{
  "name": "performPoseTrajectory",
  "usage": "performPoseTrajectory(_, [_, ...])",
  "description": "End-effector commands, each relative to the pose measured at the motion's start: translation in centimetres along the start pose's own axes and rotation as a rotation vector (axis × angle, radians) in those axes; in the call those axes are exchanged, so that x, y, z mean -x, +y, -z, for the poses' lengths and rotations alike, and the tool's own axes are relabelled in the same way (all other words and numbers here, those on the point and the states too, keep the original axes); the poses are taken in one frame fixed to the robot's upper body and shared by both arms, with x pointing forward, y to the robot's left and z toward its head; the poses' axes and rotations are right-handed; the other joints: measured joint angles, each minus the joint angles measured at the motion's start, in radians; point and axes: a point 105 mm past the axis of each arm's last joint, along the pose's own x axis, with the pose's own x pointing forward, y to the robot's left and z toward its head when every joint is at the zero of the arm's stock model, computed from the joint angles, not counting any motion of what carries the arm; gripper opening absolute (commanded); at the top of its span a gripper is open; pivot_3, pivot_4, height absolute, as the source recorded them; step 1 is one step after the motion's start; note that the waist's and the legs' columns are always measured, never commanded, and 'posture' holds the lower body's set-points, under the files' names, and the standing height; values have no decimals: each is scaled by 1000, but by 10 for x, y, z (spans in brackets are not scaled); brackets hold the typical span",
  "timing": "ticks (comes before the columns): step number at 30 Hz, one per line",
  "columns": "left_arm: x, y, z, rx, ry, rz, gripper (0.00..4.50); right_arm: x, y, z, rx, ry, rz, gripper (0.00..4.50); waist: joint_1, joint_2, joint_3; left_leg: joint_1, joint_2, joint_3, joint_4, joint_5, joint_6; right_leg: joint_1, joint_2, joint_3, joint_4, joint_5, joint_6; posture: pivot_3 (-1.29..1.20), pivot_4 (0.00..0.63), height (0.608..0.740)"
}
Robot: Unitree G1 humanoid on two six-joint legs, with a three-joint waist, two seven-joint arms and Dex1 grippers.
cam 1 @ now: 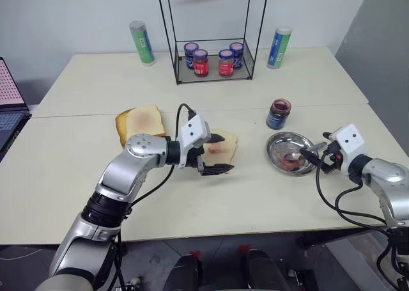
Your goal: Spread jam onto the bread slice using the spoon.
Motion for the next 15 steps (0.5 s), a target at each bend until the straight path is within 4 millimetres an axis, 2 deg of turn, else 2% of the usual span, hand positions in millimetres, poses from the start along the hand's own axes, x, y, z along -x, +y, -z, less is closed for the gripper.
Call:
performPoseTrajectory(1, [25, 15, -9, -5, -18, -86, 4500, 15, -13, -50, -83, -159, 2, 4420, 0, 0, 0, 0, 0, 0, 0, 0, 0, 0, 0, 0, 0, 0, 0, 0, 150, 740])
performPoseTrajectory(3, [43, 24, -7, 20, -1, -143, 4500, 24, -9, -67, -152, -195, -55, 4420, -2, 0, 0, 0, 1, 0, 0, 0, 0, 0, 0, 0, 0, 0, 0, 0, 150, 740])
performPoseTrajectory(5, [69, 29, 3, 37, 68, -195, 4500, 35, 2, -74, -170, -166, -172, 4420, -3, 0, 0, 0, 2, -1, 0, 0, 0, 0, 0, 0, 0, 0, 0, 0, 150, 740])
performPoseTrajectory(11, [153, 28, 27, 144, 233, -326, 4500, 70, 32, -73, -193, 6, -452, 4420, 2, 0, 0, 0, 3, -1, -1, 0, 0, 0, -1, -1, -1, 0, 0, 0, 150, 740])
performPoseTrajectory(13, [170, 28, 29, 163, 248, -368, 4500, 75, 34, -71, -209, 33, -484, 4420, 3, -1, 1, 0, 3, -2, 0, 0, 1, 1, -1, -2, -1, 0, 0, 0, 150, 740])
performPoseTrajectory(15, [177, 31, 27, 177, 212, -415, 4500, 76, 31, -65, -208, 53, -469, 4420, 6, -1, 1, 1, 4, -1, 0, 0, 1, 3, -1, -2, -1, 0, 0, 0, 150, 740])
